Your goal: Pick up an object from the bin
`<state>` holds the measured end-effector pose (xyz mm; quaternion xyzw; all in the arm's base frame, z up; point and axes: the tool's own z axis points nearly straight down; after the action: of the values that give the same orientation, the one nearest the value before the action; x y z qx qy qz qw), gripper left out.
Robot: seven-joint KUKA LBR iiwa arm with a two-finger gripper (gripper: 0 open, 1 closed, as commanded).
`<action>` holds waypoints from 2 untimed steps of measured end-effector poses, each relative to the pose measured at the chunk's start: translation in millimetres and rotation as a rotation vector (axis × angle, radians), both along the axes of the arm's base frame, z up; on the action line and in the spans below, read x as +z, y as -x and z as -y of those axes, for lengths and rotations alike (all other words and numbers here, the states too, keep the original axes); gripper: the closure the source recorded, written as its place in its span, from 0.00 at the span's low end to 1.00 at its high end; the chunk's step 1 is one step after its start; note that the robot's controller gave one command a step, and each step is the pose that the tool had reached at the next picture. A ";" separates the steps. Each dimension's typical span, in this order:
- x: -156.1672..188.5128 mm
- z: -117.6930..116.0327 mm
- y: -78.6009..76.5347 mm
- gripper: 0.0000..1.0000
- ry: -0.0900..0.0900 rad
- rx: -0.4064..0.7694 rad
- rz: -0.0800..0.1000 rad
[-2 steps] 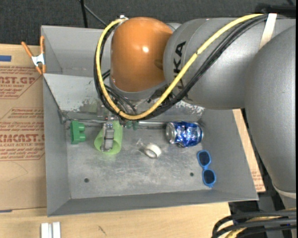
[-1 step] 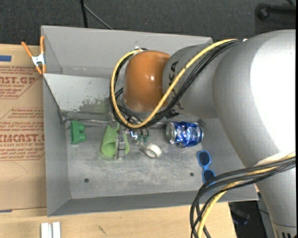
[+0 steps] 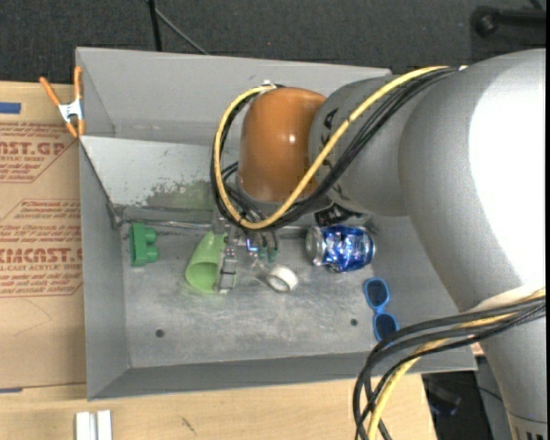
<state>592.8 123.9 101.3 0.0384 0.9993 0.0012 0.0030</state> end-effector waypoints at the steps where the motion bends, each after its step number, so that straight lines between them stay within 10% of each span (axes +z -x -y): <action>1: 5.1 -9.5 7.3 0.00 -0.001 -0.316 -0.003; 2: -24.6 -7.9 4.7 0.00 -0.009 -0.492 0.006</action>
Offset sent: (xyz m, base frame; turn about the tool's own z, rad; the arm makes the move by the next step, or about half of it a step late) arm -0.0078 0.0082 0.0048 0.3172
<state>588.1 131.8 76.7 0.2805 0.9598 0.0050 0.0058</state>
